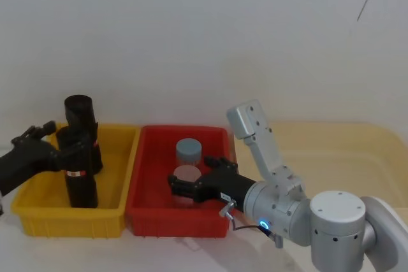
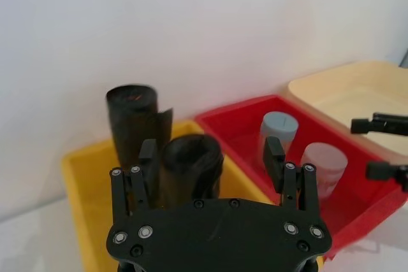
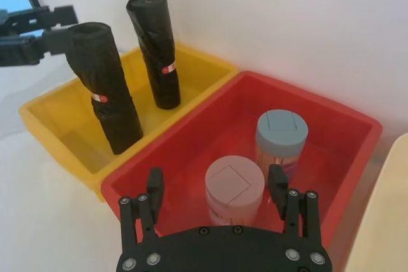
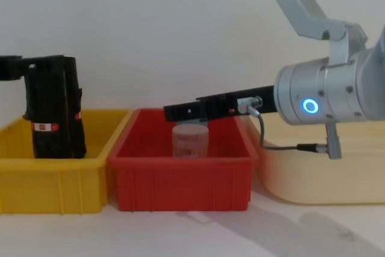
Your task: Pick up the garbage bag with the one hand and transfer it to the other hand.
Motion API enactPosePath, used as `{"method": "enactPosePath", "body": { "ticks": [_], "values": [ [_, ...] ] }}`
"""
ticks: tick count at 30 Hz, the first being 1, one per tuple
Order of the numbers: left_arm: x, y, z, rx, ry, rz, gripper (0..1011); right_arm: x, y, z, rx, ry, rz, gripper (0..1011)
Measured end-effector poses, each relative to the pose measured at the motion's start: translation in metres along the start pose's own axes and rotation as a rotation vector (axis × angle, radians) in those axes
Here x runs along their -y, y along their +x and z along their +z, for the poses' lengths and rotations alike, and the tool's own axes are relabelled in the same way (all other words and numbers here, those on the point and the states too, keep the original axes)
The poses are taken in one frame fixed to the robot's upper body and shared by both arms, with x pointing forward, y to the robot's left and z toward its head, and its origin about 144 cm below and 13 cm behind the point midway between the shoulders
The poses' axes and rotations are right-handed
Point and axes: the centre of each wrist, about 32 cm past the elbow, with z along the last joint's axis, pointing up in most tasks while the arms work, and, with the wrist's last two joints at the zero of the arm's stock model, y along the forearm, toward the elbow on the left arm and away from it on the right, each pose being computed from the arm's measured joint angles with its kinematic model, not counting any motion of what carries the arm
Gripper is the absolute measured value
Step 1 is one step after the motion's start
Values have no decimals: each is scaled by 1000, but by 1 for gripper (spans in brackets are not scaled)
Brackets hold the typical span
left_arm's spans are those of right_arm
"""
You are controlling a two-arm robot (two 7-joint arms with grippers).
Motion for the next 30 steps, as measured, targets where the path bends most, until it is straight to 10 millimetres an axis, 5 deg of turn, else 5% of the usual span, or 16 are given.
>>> {"method": "enactPosePath", "body": {
  "ticks": [30],
  "values": [
    [31,-11,18,75,2,-46,1002,9,11,-11,-25,-43,-5,1002]
  ]
}}
